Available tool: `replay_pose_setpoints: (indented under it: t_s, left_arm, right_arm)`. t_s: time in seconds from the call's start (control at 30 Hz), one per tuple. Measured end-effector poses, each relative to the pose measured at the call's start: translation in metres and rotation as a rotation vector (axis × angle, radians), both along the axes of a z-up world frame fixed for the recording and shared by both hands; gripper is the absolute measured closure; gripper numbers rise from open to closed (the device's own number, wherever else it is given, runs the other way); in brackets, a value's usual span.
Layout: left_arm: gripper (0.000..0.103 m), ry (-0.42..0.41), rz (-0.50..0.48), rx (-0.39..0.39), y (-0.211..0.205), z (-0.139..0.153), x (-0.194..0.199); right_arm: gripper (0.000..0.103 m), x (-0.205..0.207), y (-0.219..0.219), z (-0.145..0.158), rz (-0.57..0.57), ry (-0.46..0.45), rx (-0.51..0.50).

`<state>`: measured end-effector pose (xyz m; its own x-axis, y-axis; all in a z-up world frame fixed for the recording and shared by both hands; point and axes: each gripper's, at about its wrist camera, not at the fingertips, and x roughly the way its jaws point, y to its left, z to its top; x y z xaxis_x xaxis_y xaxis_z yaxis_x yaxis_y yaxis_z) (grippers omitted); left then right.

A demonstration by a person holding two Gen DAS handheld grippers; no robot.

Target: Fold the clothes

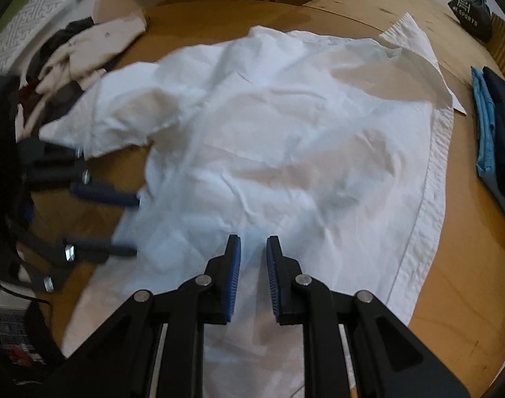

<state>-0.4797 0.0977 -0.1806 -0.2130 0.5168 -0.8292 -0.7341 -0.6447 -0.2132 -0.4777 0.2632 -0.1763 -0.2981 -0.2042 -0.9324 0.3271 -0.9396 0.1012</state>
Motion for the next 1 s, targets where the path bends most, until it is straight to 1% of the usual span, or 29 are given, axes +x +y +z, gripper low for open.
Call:
replay_pose_setpoints:
  t_s: [0.13,0.27,0.33,0.4,0.6,0.73,0.8,0.9,1.0]
  left_arm:
    - [0.071,-0.005,0.029,0.022,-0.001,-0.003,-0.018]
    - [0.07,0.014,0.024,-0.003,0.002,-0.003,-0.027]
    - [0.07,0.013,0.032,0.022,-0.004,0.001,-0.033]
    - [0.07,-0.01,0.046,0.051,-0.011,0.004,-0.04]
    - [0.07,-0.042,0.03,0.062,-0.018,0.007,-0.049]
    - [0.07,-0.052,0.038,0.1,-0.031,0.012,-0.045]
    - [0.071,-0.041,0.041,0.072,-0.029,0.01,-0.045]
    - [0.077,-0.032,0.035,0.047,-0.021,0.007,-0.044]
    - [0.077,-0.012,0.003,0.026,-0.006,0.008,-0.038]
  right_arm:
    - [0.087,0.004,-0.005,-0.004,0.029,0.024,0.057]
    - [0.086,0.005,-0.008,-0.005,0.042,0.039,0.07]
    - [0.086,0.004,-0.006,-0.005,0.039,0.036,0.053]
    - [0.086,0.003,-0.003,-0.006,0.035,0.032,0.033]
    - [0.086,0.001,-0.002,-0.007,0.039,0.032,0.022]
    - [0.086,0.0,-0.003,-0.008,0.041,0.038,0.021]
    - [0.086,0.0,-0.004,-0.009,0.04,0.04,0.023]
    - [0.086,0.0,-0.003,-0.008,0.04,0.048,0.03]
    - [0.086,-0.001,-0.003,-0.009,0.038,0.046,0.032]
